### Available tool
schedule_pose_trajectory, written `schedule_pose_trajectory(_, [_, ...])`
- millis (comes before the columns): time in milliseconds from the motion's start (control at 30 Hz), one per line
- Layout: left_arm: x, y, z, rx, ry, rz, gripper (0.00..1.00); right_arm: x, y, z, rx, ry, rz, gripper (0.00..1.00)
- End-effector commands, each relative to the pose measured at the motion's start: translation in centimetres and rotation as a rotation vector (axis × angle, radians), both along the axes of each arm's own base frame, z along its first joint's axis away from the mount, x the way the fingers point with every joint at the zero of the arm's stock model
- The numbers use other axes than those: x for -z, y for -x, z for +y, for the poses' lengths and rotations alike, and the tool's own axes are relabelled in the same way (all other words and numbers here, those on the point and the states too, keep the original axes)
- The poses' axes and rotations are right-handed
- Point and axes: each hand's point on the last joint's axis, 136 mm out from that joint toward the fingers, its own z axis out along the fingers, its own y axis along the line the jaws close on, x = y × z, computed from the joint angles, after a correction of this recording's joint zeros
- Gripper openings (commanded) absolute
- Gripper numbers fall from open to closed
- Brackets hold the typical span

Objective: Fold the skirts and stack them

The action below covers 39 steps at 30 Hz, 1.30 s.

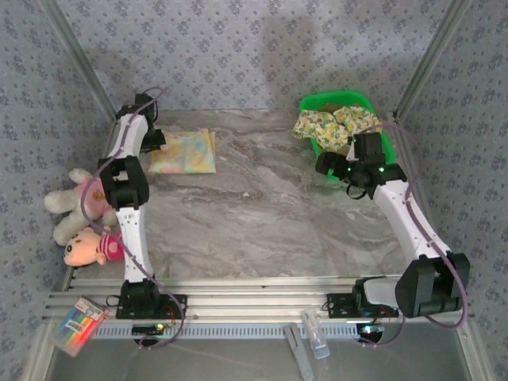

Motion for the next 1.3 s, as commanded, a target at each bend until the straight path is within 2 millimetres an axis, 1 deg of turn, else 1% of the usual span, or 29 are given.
schedule_pose_trajectory(0, [-4.6,0.6,-0.8,0.005,0.042,-0.087,0.22,0.5,-0.4,-1.9,-0.051,0.116,0.036,1.00])
schedule_pose_trajectory(33, [-5.1,0.8,-0.8,0.006,0.040,-0.093,0.31,1.1,-0.8,-2.6,-0.048,0.144,0.049,1.00])
schedule_pose_trajectory(67, [-5.7,0.9,-0.6,0.003,0.029,-0.102,0.44,0.2,-1.8,-3.2,-0.048,0.168,0.028,1.00])
schedule_pose_trajectory(100, [-6.3,1.0,-0.4,0.001,0.018,-0.112,0.55,0.3,-2.4,-3.8,-0.049,0.191,0.034,1.00])
schedule_pose_trajectory(133, [-6.9,1.1,-0.2,0.001,0.004,-0.122,0.67,0.5,-3.2,-4.8,-0.040,0.220,0.046,1.00])
schedule_pose_trajectory(167, [-7.5,1.2,-0.1,0.001,-0.004,-0.129,0.76,0.7,-4.0,-5.9,-0.025,0.245,0.056,1.00])
schedule_pose_trajectory(267, [-9.0,1.9,-0.7,0.009,0.026,-0.144,0.93,1.5,-6.8,-8.6,0.010,0.275,0.093,1.00])
schedule_pose_trajectory(333, [-9.6,2.4,-1.9,0.013,0.090,-0.177,1.00,2.4,-8.6,-9.5,-0.010,0.277,0.133,1.00])
schedule_pose_trajectory(400, [-9.7,2.7,-4.0,0.031,0.195,-0.220,1.00,3.3,-10.3,-10.1,-0.034,0.302,0.180,0.99])
schedule_pose_trajectory(467, [-9.2,3.0,-7.3,0.064,0.337,-0.240,1.00,4.1,-12.4,-10.6,-0.046,0.329,0.205,0.99])
schedule_pose_trajectory(567, [-8.5,2.5,-11.5,0.102,0.507,-0.250,1.00,5.3,-15.0,-11.5,-0.045,0.347,0.229,0.97])
schedule_pose_trajectory(633, [-7.0,2.1,-13.4,0.112,0.549,-0.224,1.00,6.2,-16.1,-11.7,-0.048,0.347,0.252,0.96])
schedule_pose_trajectory(733, [-4.3,1.1,-14.6,0.090,0.552,-0.176,1.00,7.7,-17.2,-11.6,-0.050,0.344,0.285,0.93])
schedule_pose_trajectory(767, [-3.3,0.7,-14.8,0.078,0.562,-0.161,1.00,8.1,-17.4,-11.6,-0.050,0.347,0.290,0.91])
schedule_pose_trajectory(800, [-2.7,0.3,-15.1,0.077,0.572,-0.155,1.00,8.2,-17.6,-11.5,-0.050,0.353,0.292,0.87])
schedule_pose_trajectory(833, [-1.7,0.0,-15.2,0.075,0.572,-0.138,0.99,8.5,-17.6,-11.6,-0.046,0.365,0.295,0.80])
schedule_pose_trajectory(867, [-1.4,-0.5,-14.9,0.073,0.550,-0.137,0.99,8.6,-17.7,-11.5,-0.045,0.372,0.296,0.69])
schedule_pose_trajectory(933, [0.2,-0.5,-14.1,0.069,0.496,-0.092,1.00,8.6,-17.6,-11.6,-0.040,0.388,0.292,0.55])
schedule_pose_trajectory(967, [0.9,-0.3,-13.8,0.074,0.472,-0.067,1.00,8.4,-17.6,-11.5,-0.045,0.392,0.284,0.50])
schedule_pose_trajectory(1067, [2.6,0.7,-12.9,0.112,0.410,-0.010,1.00,7.3,-17.3,-11.3,-0.053,0.413,0.260,0.31])
schedule_pose_trajectory(1100, [2.9,1.1,-12.7,0.129,0.392,0.006,1.00,6.9,-17.1,-11.2,-0.052,0.421,0.252,0.24])
schedule_pose_trajectory(1167, [3.6,1.8,-11.8,0.148,0.365,0.037,0.99,5.9,-16.8,-11.2,-0.043,0.427,0.235,0.14])
schedule_pose_trajectory(1267, [4.2,2.2,-10.0,0.158,0.349,0.055,1.00,4.2,-16.0,-11.5,-0.012,0.447,0.206,0.03])
